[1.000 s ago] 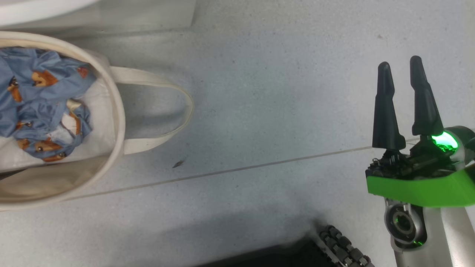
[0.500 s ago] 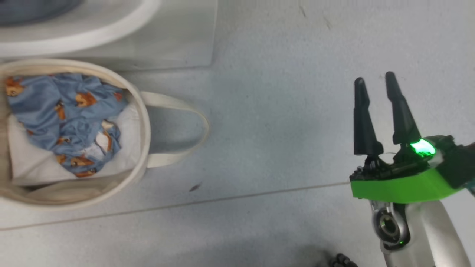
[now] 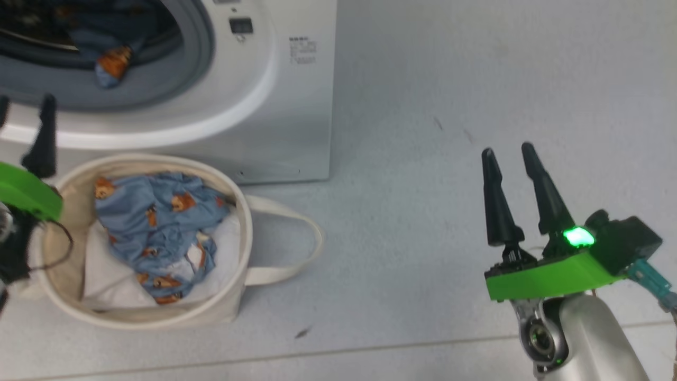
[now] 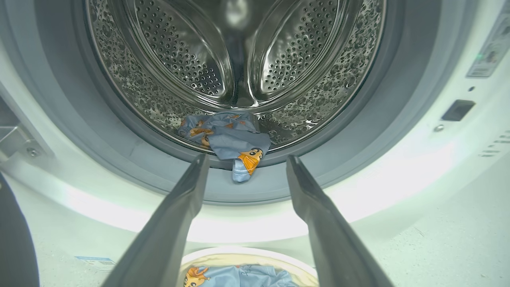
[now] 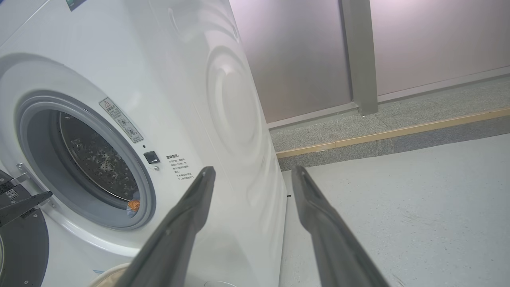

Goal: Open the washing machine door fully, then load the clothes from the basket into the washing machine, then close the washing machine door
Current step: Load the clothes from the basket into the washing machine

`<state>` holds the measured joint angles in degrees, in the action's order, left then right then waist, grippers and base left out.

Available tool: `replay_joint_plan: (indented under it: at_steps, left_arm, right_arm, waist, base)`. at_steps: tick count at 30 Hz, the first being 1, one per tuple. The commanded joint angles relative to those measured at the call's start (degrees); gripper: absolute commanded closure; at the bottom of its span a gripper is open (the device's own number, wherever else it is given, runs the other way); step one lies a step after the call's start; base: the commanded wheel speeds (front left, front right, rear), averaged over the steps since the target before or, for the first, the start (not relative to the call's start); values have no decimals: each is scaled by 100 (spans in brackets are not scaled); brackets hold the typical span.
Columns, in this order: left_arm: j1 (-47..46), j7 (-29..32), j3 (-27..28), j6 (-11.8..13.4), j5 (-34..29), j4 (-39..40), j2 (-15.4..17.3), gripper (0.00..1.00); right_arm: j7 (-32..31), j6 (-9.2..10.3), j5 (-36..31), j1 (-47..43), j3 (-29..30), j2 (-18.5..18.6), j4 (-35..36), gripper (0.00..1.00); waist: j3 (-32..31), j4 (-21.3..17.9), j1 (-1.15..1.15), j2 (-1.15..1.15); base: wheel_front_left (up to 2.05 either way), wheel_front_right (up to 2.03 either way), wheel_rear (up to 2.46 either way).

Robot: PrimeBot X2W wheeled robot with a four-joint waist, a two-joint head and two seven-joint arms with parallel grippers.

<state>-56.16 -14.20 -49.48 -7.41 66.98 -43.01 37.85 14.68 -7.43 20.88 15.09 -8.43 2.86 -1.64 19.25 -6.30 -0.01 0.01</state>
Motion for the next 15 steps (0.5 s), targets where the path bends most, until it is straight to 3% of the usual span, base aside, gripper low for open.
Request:
replay_joint_plan:
  at_steps: [1,15]
  left_arm:
    - [54,-77,353,76,-91,177,234,0]
    - [2253,-79,1493,945,-718,1972,202,0]
  right_arm:
    - [-47,-6,35,-116,-127,2,110,0]
    - [-276,-6,253,-516,-144,161,-40,0]
  waist:
    - [-497,158,1,-1]
    - [-1470,249,1,-1]
  base:
    - [0,0,0]
    - [0,0,0]
